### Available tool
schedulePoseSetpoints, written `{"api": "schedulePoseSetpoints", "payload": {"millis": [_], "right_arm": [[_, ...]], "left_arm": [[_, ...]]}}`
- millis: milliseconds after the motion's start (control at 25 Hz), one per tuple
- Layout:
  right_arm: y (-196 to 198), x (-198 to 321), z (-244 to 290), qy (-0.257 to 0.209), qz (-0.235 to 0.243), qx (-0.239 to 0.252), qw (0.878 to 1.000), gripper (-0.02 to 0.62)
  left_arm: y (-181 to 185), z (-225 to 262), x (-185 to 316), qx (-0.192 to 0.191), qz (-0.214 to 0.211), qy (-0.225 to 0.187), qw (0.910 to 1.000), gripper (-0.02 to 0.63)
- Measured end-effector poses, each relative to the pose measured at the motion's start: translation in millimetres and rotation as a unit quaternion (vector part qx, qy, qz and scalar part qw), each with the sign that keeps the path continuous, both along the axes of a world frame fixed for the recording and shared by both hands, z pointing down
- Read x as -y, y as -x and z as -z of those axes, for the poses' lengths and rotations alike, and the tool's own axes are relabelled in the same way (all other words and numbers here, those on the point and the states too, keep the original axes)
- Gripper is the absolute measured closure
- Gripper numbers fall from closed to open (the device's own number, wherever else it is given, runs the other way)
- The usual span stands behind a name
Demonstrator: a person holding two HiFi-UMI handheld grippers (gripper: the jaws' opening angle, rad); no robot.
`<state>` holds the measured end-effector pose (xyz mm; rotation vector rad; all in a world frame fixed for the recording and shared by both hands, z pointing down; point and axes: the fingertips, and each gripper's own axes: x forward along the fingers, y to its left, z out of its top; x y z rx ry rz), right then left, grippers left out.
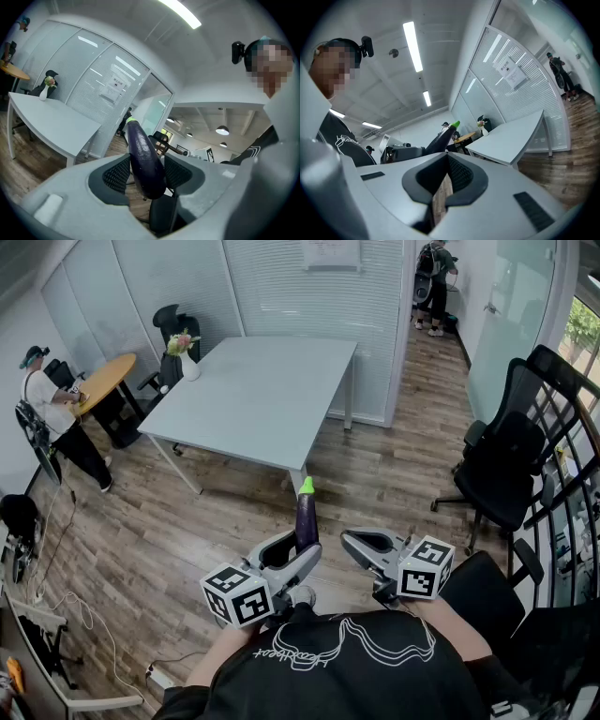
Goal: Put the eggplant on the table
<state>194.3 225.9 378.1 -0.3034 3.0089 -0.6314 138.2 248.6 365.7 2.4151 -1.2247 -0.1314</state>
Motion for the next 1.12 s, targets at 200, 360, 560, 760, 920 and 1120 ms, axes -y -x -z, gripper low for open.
{"api": "schedulePoseSetpoints", "payload": {"millis": [200,360,560,760,920,1120], "right_arm": [[-3.3,-8.7,8.3,-0.006,-0.003,-0.008,1.000,0.588],[-4.7,-8.2,13.6,-0.006,-0.007,-0.008,1.000,0.588],[-9.4,-6.6,16.1,-0.010,0.005,-0.002,1.000,0.588],[-19.6,9.8,8.2,-0.012,-0.012,-0.011,1.000,0.588],[-18.4,23.6,3.7,-0.009,-0.013,-0.009,1.000,0.588],[-1.4,47.5,-3.8,-0.008,-0.015,-0.009,1.000,0.586]], "left_arm": [[-5.5,7.8,-8.4,0.002,-0.006,-0.004,1.0000,0.371],[-5.9,14.0,-9.5,0.005,-0.008,-0.008,0.9999,0.371],[-12.5,14.3,-4.7,0.007,-0.010,-0.010,0.9999,0.371],[-19.1,9.5,6.2,0.011,-0.012,-0.008,0.9998,0.371],[-16.4,5.0,20.0,0.011,-0.014,-0.002,0.9998,0.371],[-0.4,-4.9,44.8,0.008,-0.015,0.007,0.9998,0.371]]}}
